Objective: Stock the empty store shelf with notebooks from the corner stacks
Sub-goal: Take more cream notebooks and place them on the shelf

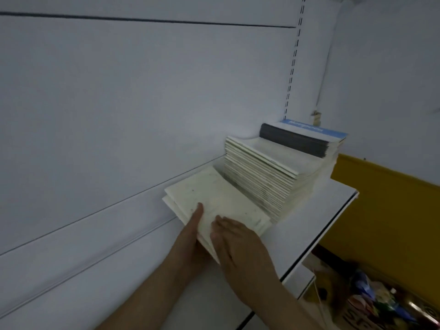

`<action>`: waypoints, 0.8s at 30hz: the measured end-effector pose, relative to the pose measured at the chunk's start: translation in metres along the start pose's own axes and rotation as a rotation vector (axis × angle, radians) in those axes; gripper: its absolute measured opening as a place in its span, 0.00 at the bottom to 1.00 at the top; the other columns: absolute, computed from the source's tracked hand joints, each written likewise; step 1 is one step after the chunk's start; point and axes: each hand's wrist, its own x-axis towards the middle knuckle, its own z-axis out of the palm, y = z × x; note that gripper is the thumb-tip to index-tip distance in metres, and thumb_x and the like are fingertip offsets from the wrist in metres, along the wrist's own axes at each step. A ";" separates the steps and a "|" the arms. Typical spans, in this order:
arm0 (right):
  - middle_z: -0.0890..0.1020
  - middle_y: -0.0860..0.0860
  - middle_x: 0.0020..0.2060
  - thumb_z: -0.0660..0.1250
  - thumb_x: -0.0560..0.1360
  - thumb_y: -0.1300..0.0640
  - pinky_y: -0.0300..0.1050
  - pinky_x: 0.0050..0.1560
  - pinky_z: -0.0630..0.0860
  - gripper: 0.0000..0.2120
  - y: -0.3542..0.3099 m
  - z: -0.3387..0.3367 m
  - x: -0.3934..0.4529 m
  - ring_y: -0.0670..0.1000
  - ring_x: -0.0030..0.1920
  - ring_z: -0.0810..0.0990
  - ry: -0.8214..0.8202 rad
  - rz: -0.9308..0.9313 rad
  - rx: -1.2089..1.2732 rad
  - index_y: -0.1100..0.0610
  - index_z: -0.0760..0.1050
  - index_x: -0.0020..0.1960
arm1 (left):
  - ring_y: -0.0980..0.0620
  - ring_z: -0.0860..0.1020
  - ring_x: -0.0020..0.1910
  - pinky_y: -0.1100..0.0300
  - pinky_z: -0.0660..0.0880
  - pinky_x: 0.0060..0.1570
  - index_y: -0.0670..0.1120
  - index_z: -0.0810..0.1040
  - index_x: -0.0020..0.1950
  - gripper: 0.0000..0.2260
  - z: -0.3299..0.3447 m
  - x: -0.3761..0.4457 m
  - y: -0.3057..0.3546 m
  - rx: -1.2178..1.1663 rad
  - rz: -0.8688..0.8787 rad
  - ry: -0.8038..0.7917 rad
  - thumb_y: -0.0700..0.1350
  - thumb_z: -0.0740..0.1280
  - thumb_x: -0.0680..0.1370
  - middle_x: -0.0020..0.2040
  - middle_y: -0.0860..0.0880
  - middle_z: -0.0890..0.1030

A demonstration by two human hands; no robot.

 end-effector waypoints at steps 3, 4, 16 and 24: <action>0.72 0.47 0.70 0.48 0.79 0.39 0.41 0.73 0.60 0.28 0.010 -0.022 0.009 0.44 0.69 0.68 0.060 0.074 0.147 0.53 0.69 0.72 | 0.39 0.81 0.57 0.43 0.75 0.58 0.41 0.75 0.67 0.20 0.002 -0.007 0.003 0.150 0.029 0.024 0.42 0.67 0.76 0.59 0.38 0.81; 0.70 0.47 0.71 0.52 0.80 0.42 0.40 0.73 0.58 0.26 0.019 -0.031 0.017 0.45 0.70 0.66 0.098 0.092 0.140 0.53 0.67 0.73 | 0.39 0.81 0.57 0.42 0.75 0.59 0.42 0.75 0.67 0.20 0.004 -0.010 0.006 0.173 0.054 0.017 0.40 0.68 0.75 0.60 0.39 0.82; 0.83 0.47 0.50 0.64 0.78 0.46 0.39 0.42 0.80 0.15 0.029 -0.046 0.057 0.46 0.46 0.83 -0.009 0.305 0.886 0.50 0.75 0.61 | 0.49 0.83 0.53 0.46 0.78 0.57 0.51 0.73 0.67 0.25 0.022 -0.080 0.020 0.725 0.299 0.293 0.62 0.69 0.74 0.58 0.48 0.83; 0.85 0.51 0.47 0.66 0.78 0.49 0.48 0.45 0.81 0.12 -0.013 0.012 0.049 0.51 0.45 0.84 -0.290 0.466 1.121 0.56 0.78 0.56 | 0.71 0.68 0.63 0.66 0.77 0.49 0.77 0.51 0.69 0.47 -0.017 -0.176 -0.023 1.332 0.534 0.448 0.47 0.79 0.68 0.65 0.74 0.67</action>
